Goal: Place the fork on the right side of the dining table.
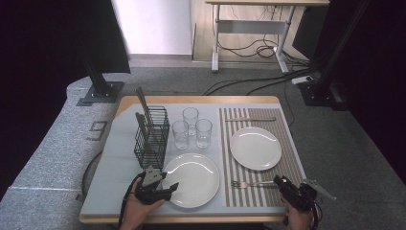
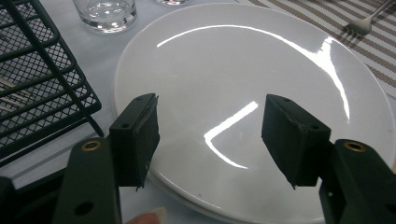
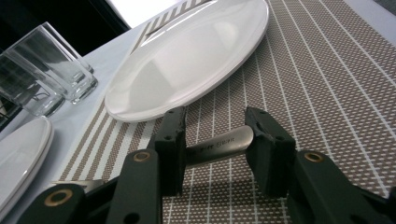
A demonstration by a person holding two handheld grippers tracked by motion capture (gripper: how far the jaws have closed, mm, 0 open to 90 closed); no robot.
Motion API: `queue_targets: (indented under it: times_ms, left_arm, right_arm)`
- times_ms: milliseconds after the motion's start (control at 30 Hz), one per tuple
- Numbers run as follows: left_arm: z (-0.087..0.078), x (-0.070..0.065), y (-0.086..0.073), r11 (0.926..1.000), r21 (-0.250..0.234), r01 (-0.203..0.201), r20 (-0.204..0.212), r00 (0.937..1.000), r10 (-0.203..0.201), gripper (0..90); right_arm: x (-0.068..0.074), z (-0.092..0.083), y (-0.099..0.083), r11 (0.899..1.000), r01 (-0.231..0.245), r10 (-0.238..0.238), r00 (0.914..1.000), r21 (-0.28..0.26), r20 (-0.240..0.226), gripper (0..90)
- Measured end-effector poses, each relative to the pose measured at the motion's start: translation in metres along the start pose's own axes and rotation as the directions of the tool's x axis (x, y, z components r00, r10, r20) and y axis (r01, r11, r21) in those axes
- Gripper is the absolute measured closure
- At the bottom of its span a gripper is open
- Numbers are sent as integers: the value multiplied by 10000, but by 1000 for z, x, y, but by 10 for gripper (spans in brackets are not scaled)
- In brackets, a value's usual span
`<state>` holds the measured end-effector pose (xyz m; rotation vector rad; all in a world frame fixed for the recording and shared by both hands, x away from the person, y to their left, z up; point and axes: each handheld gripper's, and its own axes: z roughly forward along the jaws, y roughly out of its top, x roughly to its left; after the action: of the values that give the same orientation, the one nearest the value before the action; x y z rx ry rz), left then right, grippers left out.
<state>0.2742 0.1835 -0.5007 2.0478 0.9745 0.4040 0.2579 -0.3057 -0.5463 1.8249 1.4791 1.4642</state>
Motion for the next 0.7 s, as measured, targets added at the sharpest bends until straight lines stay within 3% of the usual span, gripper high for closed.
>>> queue_targets:
  times_ms: [700]
  left_arm:
    - [0,0,0,10000,20,-14,4,10000,14,366]
  right_arm:
    - [1,3,1,9991,340,-353,9978,236,566,499]
